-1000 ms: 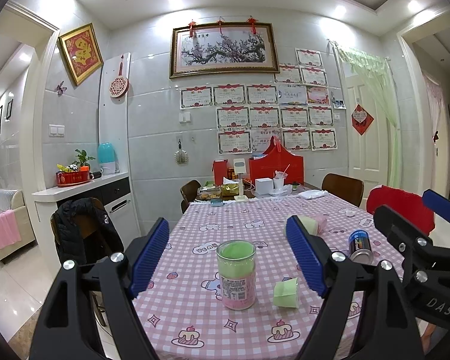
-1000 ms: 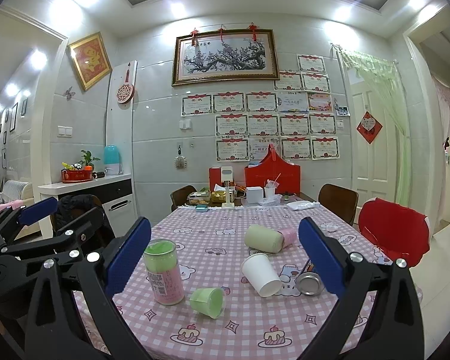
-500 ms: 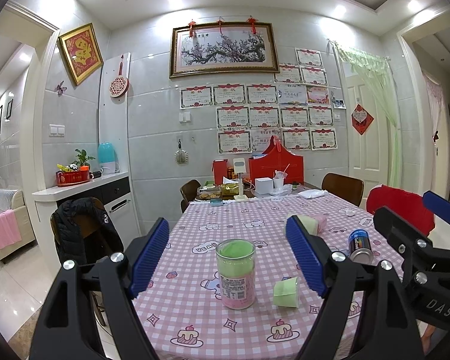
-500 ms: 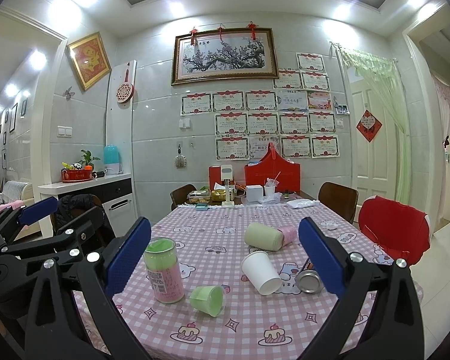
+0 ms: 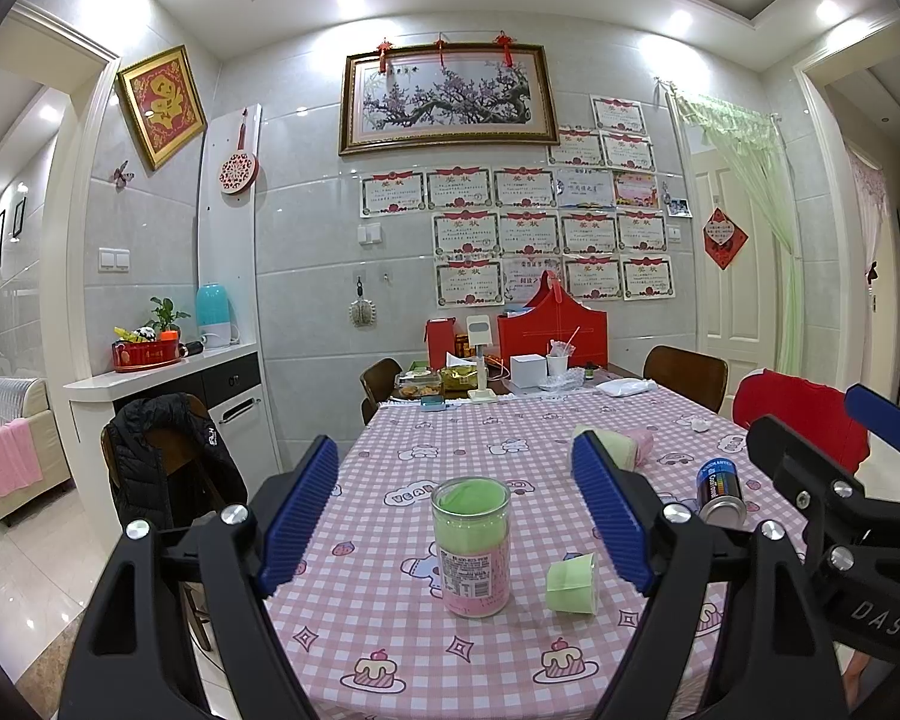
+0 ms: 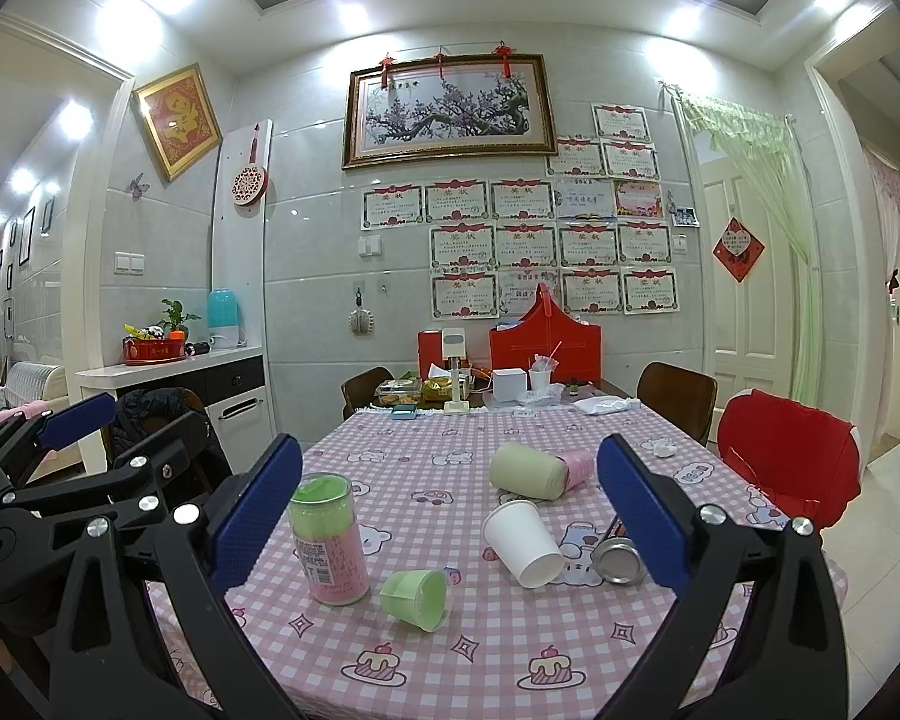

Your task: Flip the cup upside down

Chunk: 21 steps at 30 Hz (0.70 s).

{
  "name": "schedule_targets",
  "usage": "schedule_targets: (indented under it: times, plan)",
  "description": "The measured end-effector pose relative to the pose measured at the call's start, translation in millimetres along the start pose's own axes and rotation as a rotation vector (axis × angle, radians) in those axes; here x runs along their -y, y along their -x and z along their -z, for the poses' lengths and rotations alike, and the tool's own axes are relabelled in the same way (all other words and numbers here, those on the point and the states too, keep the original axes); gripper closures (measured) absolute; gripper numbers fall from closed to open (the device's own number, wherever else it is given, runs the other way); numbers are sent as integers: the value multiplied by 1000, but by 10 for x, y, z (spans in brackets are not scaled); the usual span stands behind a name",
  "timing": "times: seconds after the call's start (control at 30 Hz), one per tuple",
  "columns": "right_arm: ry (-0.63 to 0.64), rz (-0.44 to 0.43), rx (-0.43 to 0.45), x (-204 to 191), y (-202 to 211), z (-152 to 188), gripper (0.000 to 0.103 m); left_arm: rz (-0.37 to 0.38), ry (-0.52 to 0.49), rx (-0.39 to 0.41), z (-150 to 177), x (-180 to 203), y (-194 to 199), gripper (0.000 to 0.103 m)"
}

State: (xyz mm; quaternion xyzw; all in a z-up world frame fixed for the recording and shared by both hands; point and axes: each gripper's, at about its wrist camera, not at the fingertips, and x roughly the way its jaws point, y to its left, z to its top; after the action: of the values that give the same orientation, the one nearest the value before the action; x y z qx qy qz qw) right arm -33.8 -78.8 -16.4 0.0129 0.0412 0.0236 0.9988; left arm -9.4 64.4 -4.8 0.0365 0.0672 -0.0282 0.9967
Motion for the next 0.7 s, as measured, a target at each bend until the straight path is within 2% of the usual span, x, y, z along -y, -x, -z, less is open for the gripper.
schedule_targets:
  times: [0.7]
  plan:
    - [-2, 1, -1, 0, 5, 17, 8, 0, -1, 0, 10, -11, 0, 24]
